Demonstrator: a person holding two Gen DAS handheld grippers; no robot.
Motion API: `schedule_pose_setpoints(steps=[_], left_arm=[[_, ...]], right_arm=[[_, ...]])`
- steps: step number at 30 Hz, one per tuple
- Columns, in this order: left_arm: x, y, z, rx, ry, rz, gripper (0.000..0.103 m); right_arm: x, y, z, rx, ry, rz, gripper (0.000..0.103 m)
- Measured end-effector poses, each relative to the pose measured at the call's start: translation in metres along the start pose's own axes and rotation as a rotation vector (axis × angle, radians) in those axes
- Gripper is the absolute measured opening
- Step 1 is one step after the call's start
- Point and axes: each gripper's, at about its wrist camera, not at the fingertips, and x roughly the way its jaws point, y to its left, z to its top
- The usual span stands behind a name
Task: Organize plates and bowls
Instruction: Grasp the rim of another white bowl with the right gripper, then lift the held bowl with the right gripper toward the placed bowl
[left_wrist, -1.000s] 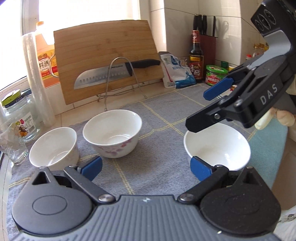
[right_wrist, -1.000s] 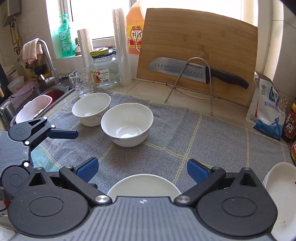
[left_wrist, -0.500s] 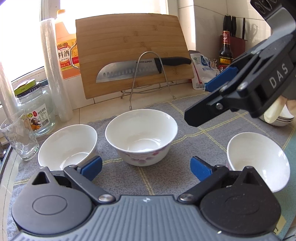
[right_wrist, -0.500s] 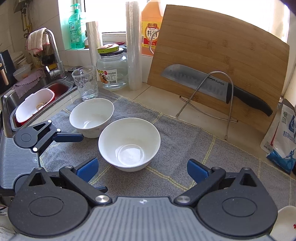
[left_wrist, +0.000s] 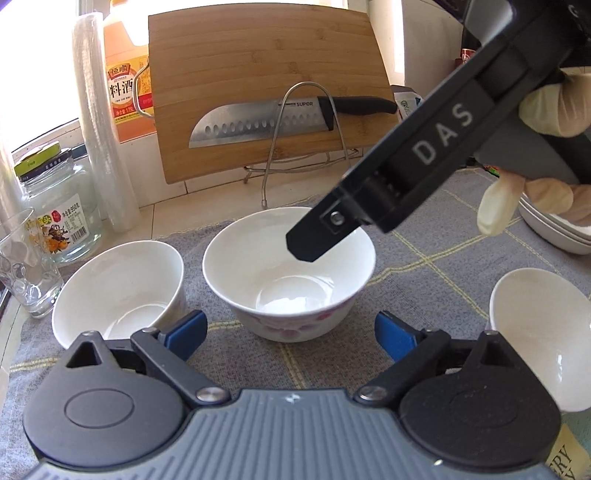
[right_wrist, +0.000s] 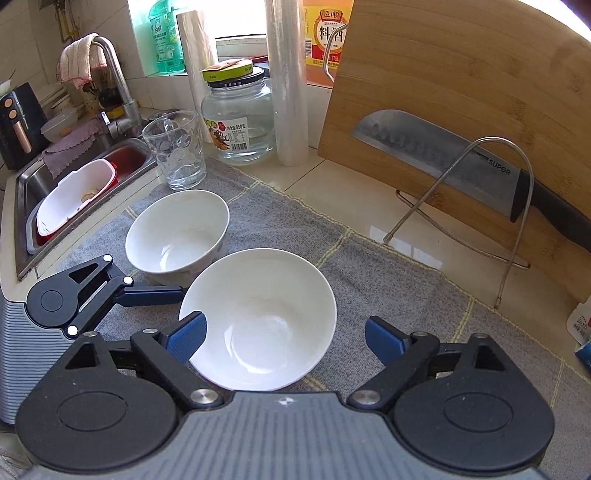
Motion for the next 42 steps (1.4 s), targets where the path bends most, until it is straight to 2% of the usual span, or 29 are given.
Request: schedule_pose_setpoints(steps=[9,15,28,42], left_arm=[[0.004,0.002,0.004,0.003,-0.007,-0.004,0.087],[0.004,0.005,0.003,0.0,-0.011,-0.006,0.085],[0.005,0.008,0.002,0.001,-0.029,-0.022,0.083],[0.003,0.007,0.005,0.002,-0.004,-0.034,0.083]], right_arm=[[0.021,-0.009,0.008,0.008,0.039,0.049,0.075],[0.029,-0.014,0.012,0.019,0.048,0.059,0.068],[0.031,-0.019,0.012,0.023,0.047,0.081,0.063],[0.025,-0.019,0.01,0.054,0.044,0.102,0.063]])
